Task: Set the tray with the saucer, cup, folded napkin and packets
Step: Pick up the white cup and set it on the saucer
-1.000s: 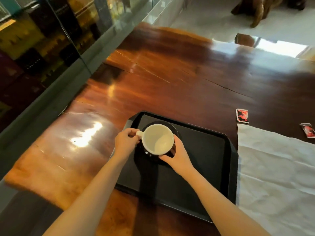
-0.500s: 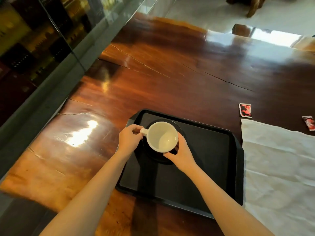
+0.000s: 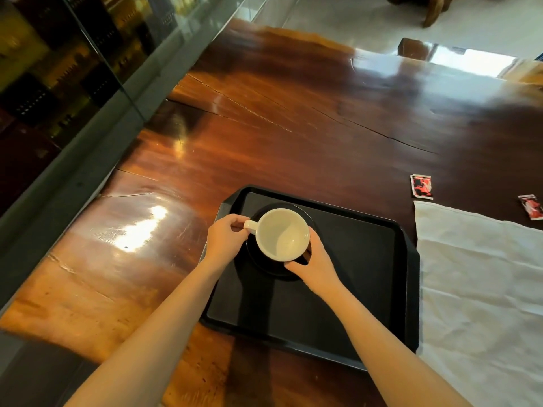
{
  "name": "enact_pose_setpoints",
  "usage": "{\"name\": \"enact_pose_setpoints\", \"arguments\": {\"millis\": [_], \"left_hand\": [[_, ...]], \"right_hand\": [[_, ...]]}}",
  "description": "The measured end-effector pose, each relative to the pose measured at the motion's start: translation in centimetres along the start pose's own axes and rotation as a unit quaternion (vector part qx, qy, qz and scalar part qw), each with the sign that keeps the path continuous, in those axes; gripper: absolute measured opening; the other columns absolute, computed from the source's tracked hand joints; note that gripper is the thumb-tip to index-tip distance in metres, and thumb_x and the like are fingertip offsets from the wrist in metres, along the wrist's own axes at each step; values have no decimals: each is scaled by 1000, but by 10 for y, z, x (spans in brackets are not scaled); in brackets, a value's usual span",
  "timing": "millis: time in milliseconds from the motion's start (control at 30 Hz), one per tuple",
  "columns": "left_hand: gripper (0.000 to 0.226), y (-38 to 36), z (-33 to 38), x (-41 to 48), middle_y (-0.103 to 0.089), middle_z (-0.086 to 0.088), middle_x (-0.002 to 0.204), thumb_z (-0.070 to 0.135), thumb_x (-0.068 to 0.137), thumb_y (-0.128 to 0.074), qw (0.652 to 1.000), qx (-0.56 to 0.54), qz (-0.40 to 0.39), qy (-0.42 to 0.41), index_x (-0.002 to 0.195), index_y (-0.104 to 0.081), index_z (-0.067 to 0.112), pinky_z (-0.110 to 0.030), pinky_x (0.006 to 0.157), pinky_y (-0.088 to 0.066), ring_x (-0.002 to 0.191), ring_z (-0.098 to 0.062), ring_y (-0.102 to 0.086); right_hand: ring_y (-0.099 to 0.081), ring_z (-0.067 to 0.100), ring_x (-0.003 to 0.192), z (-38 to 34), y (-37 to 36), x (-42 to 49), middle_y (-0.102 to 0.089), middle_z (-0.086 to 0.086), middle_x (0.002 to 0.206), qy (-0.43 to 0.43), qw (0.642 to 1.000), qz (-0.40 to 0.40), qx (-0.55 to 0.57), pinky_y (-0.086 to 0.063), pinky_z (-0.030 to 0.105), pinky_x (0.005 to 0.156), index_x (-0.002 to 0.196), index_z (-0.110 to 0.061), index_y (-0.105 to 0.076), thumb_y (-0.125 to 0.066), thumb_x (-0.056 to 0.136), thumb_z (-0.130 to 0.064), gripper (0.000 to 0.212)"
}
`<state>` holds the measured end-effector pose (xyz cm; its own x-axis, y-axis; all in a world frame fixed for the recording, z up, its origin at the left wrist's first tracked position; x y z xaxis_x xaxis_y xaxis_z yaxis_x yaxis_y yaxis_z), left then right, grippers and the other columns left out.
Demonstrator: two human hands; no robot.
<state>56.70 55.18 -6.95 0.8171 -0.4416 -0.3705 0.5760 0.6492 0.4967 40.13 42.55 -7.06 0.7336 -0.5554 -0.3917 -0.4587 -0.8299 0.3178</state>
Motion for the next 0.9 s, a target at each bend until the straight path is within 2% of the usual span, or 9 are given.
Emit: {"name": "enact_pose_setpoints", "arguments": {"millis": [233,567,733,900], "left_hand": [[19,-1,2,-1,-68,1,94,8,85,-64,1000,6,-6,5,100,-68,18,-40,86,-56,88,-18,-66],[20,-5,9,-4,-69,-4,99,5,86,-61,999,32,-5,-14,102,-68,15,-41,85,-55,90,-20,-65],[22,-6,10,-5,-69,-2,99,6,85,-62,999,32,-10,-18,104,-69,15,-42,86,-55,91,-20,-65],[24,-7,8,-5,-69,-4,103,7,86,-62,999,36,-9,-14,108,-68,14,-43,88,-55,93,-20,-65]], "right_hand": [[-33,3,120,2,0,-4,-39,-6,140,-15,1000,5,11,-34,39,106,138,-30,-29,-76,72,-7,85],[-33,3,120,5,3,-7,-39,-8,138,-21,1000,9,18,-35,39,106,137,-30,-30,-77,71,-8,84],[-35,2,118,6,4,-8,-38,-17,126,-16,1000,9,24,-35,32,102,136,-31,-31,-76,71,-6,83],[-36,1,117,6,5,-7,-39,-20,123,-8,1000,7,23,-34,26,97,132,-36,-32,-77,71,-8,81]]}}
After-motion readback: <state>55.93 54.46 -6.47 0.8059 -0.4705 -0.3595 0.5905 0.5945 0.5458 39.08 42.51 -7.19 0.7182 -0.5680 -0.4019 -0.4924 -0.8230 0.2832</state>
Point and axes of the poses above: each hand's wrist, its own x-axis towards the middle knuckle, its own y-axis out of the back of the hand, z = x × y, the point moved 8 cm from there along x, towards the middle knuckle
